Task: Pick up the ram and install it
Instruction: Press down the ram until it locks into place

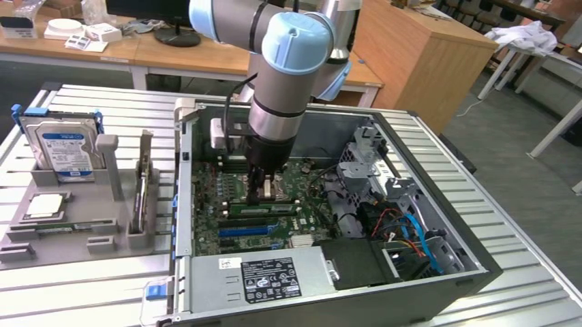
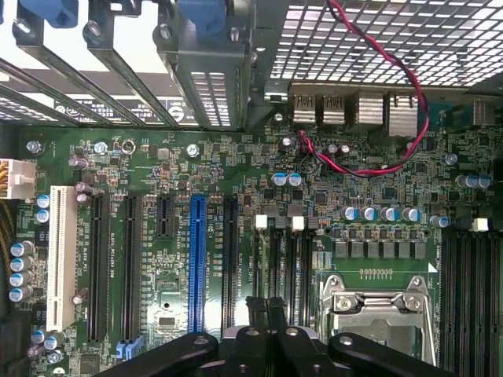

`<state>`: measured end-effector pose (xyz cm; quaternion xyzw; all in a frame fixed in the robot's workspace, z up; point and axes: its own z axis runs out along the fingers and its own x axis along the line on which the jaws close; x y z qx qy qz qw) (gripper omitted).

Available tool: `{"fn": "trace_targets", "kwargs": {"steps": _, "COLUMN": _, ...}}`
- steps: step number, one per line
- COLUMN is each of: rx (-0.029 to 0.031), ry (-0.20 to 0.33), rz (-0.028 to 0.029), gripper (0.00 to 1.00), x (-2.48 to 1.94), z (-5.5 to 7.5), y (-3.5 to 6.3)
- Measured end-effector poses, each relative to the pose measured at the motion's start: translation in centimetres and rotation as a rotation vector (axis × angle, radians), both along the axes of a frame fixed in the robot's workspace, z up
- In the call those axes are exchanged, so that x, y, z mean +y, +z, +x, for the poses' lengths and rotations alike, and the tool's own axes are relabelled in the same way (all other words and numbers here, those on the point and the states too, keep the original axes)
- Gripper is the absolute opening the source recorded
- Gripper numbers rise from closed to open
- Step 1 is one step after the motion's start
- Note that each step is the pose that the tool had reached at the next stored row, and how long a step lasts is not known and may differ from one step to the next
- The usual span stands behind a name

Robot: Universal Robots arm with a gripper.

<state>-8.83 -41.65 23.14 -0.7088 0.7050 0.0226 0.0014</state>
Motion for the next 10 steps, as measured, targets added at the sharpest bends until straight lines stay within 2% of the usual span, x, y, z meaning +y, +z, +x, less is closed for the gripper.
{"fn": "trace_targets", "kwargs": {"steps": 10, "rx": 0.0001, "ry": 0.000, "rz": -0.0004, "gripper": 0.11, "x": -0.07, "z": 0.00, "y": -0.09}}
